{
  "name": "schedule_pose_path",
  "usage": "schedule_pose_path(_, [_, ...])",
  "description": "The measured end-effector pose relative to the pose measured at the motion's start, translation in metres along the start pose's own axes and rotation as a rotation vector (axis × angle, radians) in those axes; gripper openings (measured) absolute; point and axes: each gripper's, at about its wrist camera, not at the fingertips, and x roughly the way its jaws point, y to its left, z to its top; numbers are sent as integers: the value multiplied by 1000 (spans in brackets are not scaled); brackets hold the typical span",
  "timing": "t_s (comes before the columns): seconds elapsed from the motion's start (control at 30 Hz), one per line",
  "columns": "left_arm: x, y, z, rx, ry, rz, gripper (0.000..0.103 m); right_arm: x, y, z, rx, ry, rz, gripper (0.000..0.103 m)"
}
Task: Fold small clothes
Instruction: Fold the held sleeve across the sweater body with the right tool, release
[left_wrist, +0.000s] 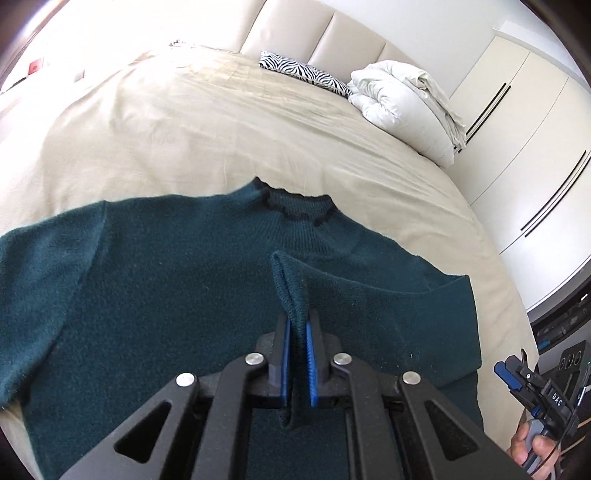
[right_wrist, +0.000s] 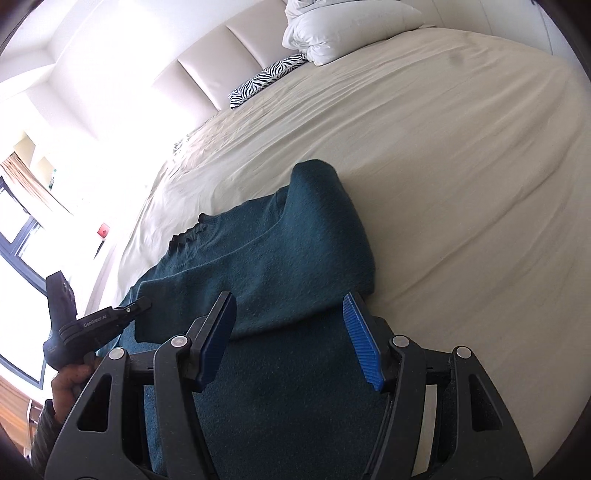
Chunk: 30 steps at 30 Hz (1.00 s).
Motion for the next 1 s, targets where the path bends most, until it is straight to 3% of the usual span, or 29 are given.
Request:
schedule_pose_path(0.2, [-4,44,-3,-89,-36,19,8,16,-21,36,10,-5,-42,59])
schedule_pose_path(0.4, [2,55,-26,-129,-45,-8,8,63,-44,75,76,54,-52,59])
schedule_pose_path(0.57, [4,52,-25,-96,-49,-27,8,113,-45,97,93,134,-35,59])
schedule_pose_path(0.67, [7,54,-21,-98,-46,-17,8,141,-39,106,84,155,-18,42])
schedule_pose_path(0.73, [7,58,-18,-112,-56,-21,8,157,-40,112,85,185,-24,16])
schedule_pose_path(0.77, [7,58,-16,-111,-60,-21,8,162,-40,113,81,190,-50,7])
schedule_pose_path(1.0, [15,63,-23,-88,-82,-8,9,166,-52,108,92,146,-75,4])
